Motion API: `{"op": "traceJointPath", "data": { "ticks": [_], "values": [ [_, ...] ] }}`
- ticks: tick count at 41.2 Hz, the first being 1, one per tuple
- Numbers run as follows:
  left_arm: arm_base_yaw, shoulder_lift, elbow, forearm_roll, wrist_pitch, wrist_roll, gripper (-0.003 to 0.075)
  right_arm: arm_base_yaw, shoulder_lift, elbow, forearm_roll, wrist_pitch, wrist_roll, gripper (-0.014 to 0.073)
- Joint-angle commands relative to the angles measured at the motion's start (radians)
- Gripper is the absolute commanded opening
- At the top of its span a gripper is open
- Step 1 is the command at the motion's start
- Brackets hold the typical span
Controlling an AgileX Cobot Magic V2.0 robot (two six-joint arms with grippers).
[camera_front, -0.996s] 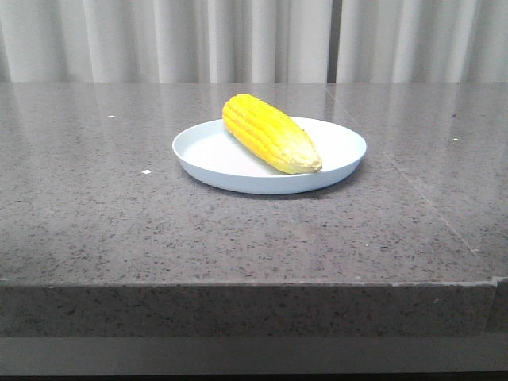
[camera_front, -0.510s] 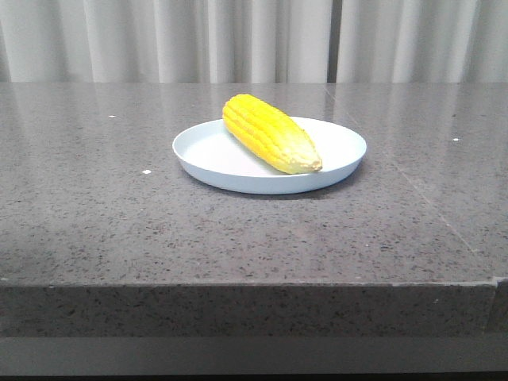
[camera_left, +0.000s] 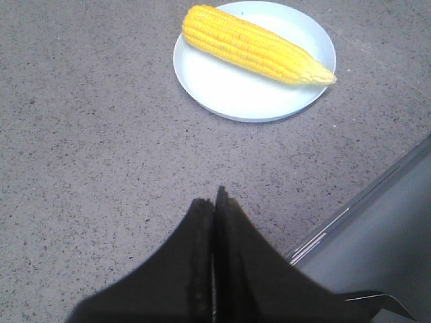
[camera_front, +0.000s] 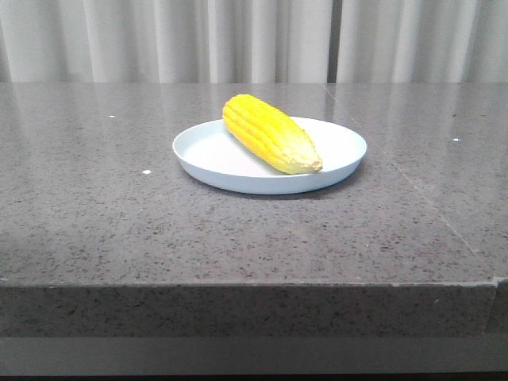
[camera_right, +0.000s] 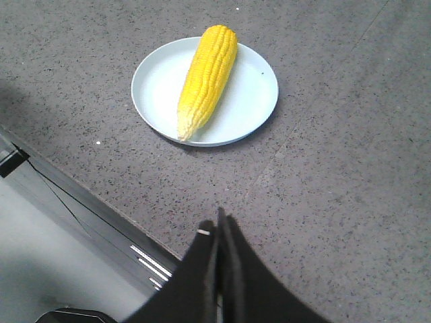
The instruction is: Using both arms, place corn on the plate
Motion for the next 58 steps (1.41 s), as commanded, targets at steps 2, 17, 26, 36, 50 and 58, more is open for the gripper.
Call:
{"op": "traceJointPath", "data": {
  "ticks": [2,17,26,36,50,58],
  "values": [
    [-0.007,-0.002,-0.027,-0.01,-0.077,-0.01,-0.002,-0.002,0.002,-0.021,0.001,-0.069,-0.011,-0.0067],
    [-0.013,-0.002,-0.027,-0.016,-0.08,-0.01,-0.002,-0.002,0.002,-0.021,0.001,-0.069,-0.011,-0.0067],
    [0.053,-0.045,-0.019,-0.016,-0.08,-0.01,-0.002,-0.002,0.002,-0.021,0.002,-0.069,-0.011,-0.0067],
    [0.281,-0.223,0.224,-0.016,-0.346,-0.01,-0.002,-0.002,0.002,-0.021,0.003,-0.069,-0.011,-0.0067],
    [0.523,-0.65,0.744,-0.016,-0.764,-0.01,-0.002,-0.002,0.002,-0.021,0.003,-0.069,-0.011,-0.0067],
    [0.591,-0.772,0.921,-0.026,-0.895,-0.01,-0.002,-0.002,0.002,-0.021,0.003,-0.069,-0.011,-0.0067]
  ]
}}
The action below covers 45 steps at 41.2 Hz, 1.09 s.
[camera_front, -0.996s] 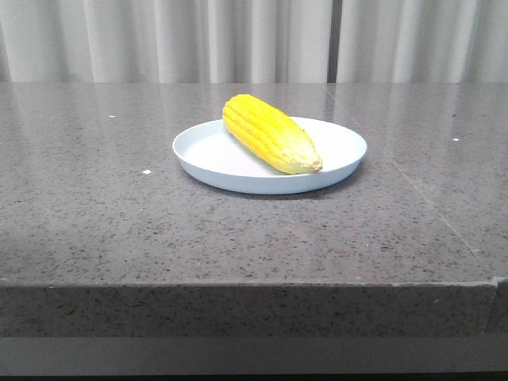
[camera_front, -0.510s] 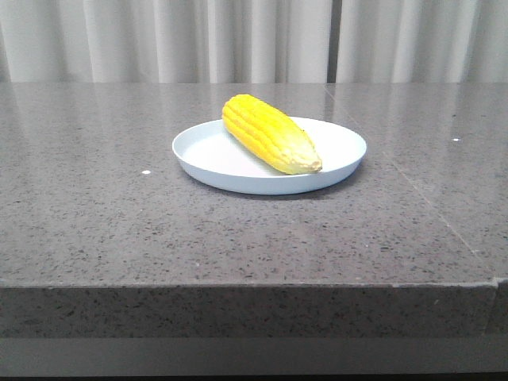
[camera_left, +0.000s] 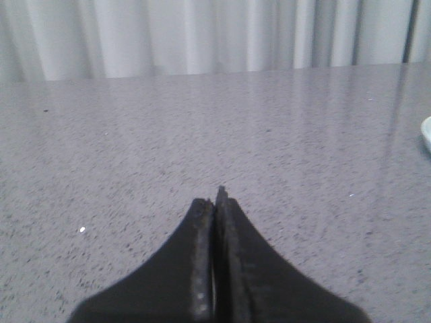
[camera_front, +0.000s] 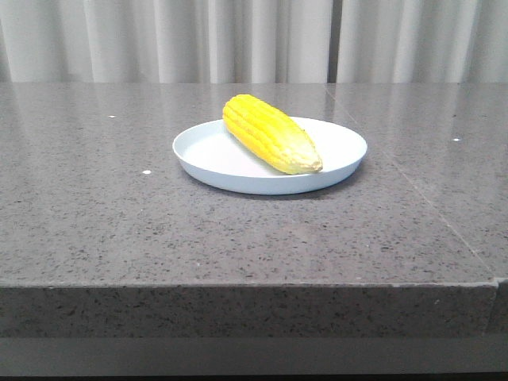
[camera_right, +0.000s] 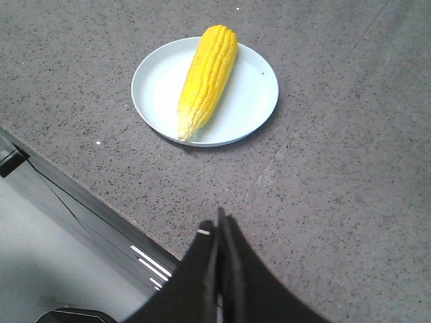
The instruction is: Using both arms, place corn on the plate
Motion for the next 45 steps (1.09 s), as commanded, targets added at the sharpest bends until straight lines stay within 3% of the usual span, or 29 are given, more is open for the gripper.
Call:
{"op": "traceJointPath", "data": {
  "ticks": [1,45],
  "values": [
    [0.022,-0.035,0.025,-0.01,-0.158,-0.01,-0.002,-0.002,0.002,-0.022,0.003,-0.069,-0.011,-0.0067],
    [0.035,-0.033,0.042,-0.01,-0.187,-0.01,-0.002,-0.002,0.002,-0.022,0.002,-0.068,-0.011,-0.0067]
  ]
}}
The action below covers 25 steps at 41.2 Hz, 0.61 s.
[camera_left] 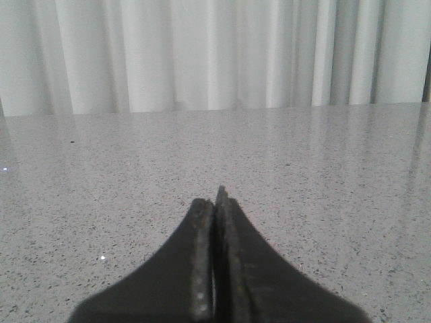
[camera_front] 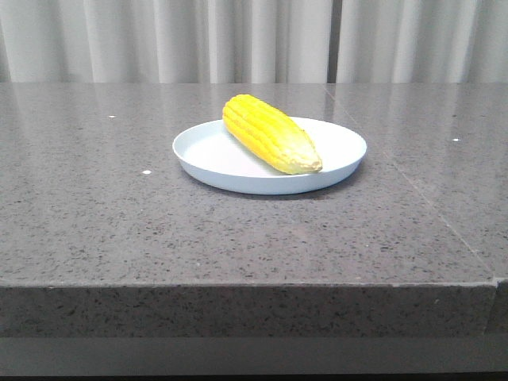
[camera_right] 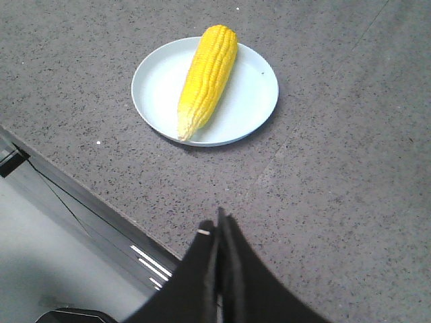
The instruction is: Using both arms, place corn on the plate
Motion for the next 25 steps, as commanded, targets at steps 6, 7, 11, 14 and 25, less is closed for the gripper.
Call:
{"op": "traceJointPath", "data": {
  "ticks": [6,7,11,14,25],
  "values": [
    [0.001,-0.018,0.021,-0.01,-0.088,-0.01,-0.002,0.001,-0.004,-0.018,0.004,-0.075,-0.011,-0.0067],
    [0.001,-0.018,0.021,-0.01,-0.088,-0.01,-0.002,0.003,-0.018,-0.012,0.006,-0.078,-0.011,-0.0067],
    [0.001,-0.018,0.021,-0.01,-0.088,-0.01,-0.002,-0.015,-0.071,0.027,0.007,-0.088,-0.011,-0.0067],
    [0.001,-0.018,0.021,-0.01,-0.088,-0.01,-0.002,-0.055,-0.126,0.083,0.007,-0.12,-0.011,-0.0067],
    [0.001,-0.018,0.021,-0.01,-0.088,-0.01,-0.002,-0.274,-0.423,0.393,0.003,-0.478,-0.011,-0.0067]
  ]
}}
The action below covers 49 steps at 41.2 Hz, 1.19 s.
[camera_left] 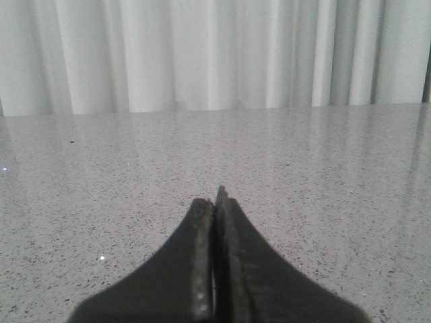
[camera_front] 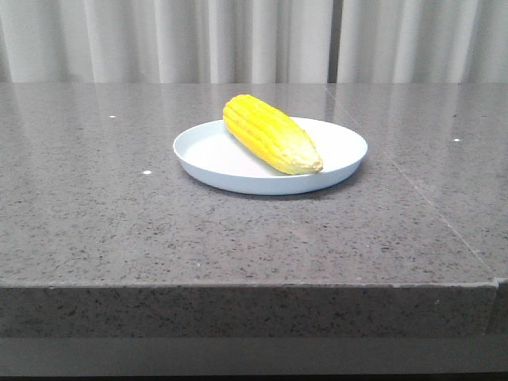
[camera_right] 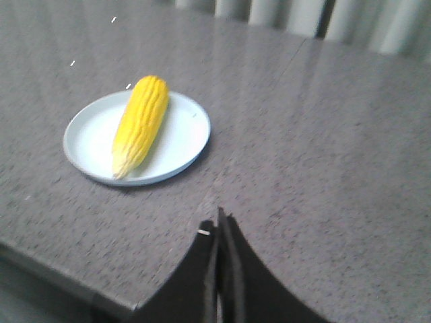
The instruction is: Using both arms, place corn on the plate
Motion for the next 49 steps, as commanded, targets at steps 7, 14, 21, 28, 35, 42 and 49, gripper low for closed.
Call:
{"op": "traceJointPath", "data": {
  "ticks": [7,14,21,28,35,42,49],
  "values": [
    [0.001,-0.016,0.021,-0.01,-0.088,-0.01,-0.002,-0.214,-0.209,0.289,0.001,-0.421,-0.011,-0.0067],
    [0.001,-0.016,0.021,-0.01,-0.088,-0.01,-0.002,-0.305,-0.248,0.444,0.04,-0.596,-0.011,-0.0067],
    [0.001,-0.015,0.021,-0.01,-0.088,-0.01,-0.002,-0.311,-0.25,0.558,0.055,-0.795,-0.011,-0.0067],
    [0.001,-0.015,0.021,-0.01,-0.088,-0.01,-0.002,-0.296,-0.25,0.61,0.055,-0.882,-0.011,-0.0067],
    [0.001,-0.015,0.021,-0.01,-0.088,-0.01,-0.002,-0.286,-0.25,0.611,0.055,-0.867,-0.011,-0.0067],
    [0.001,-0.015,0.021,-0.01,-0.088,-0.01,-0.002,-0.298,-0.25,0.611,0.055,-0.86,-0.011,-0.0067],
    [0.001,-0.015,0.021,-0.01,-0.088,-0.01,-0.002,-0.298,-0.25,0.611,0.077,-0.845,-0.01,-0.0067]
  ]
}}
